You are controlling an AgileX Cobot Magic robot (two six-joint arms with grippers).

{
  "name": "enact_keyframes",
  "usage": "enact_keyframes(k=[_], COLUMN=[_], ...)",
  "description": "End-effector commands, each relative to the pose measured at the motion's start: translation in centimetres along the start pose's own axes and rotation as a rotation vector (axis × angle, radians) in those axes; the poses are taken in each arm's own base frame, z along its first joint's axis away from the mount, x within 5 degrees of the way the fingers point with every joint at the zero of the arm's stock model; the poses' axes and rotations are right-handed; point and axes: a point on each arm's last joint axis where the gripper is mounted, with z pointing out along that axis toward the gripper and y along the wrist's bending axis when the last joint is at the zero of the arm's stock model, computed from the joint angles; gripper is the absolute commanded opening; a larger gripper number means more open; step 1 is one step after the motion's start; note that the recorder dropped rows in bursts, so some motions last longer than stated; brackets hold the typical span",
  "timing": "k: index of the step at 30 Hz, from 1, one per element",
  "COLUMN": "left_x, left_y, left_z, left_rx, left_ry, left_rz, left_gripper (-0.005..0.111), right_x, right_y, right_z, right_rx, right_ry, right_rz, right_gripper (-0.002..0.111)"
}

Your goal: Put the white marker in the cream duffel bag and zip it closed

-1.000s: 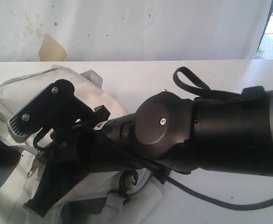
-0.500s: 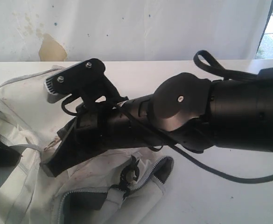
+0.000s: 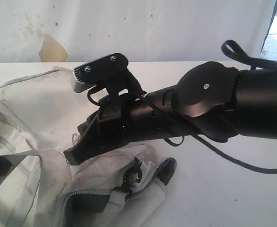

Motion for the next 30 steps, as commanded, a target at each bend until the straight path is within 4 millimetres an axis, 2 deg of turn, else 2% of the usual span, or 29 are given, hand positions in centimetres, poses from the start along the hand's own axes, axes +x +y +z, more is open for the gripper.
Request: enact_keyframes(k=[1,16,22,30], left_x=[0.1,1.2,1.7,2.0], left_y=[0.0,-1.0,-1.1,-1.2], left_z=[-0.3,-2.5,-2.6,-2.6], left_rx=[-0.01,-0.012,-0.003,0.005], left_ry=[0.008,-0.05,-0.007,0.029], left_rz=[0.004,0.043,0.042,0.02], left_gripper=[0.0,0.0,0.0,0.0], right_x=[-0.1,1.9,2.7,3.7], right_y=[-1.9,-6.3,-7.9,-11.6], right_z=[-1.3,-3.0,-3.4,-4.9], right_rx=[0.076,0.209,0.263,0.408], right_ry=[-0.034,-0.014,-0.001,-0.011], right_rz=[0.026,0.094,0.107,0.145], right_gripper=[0.0,0.0,0.0,0.0])
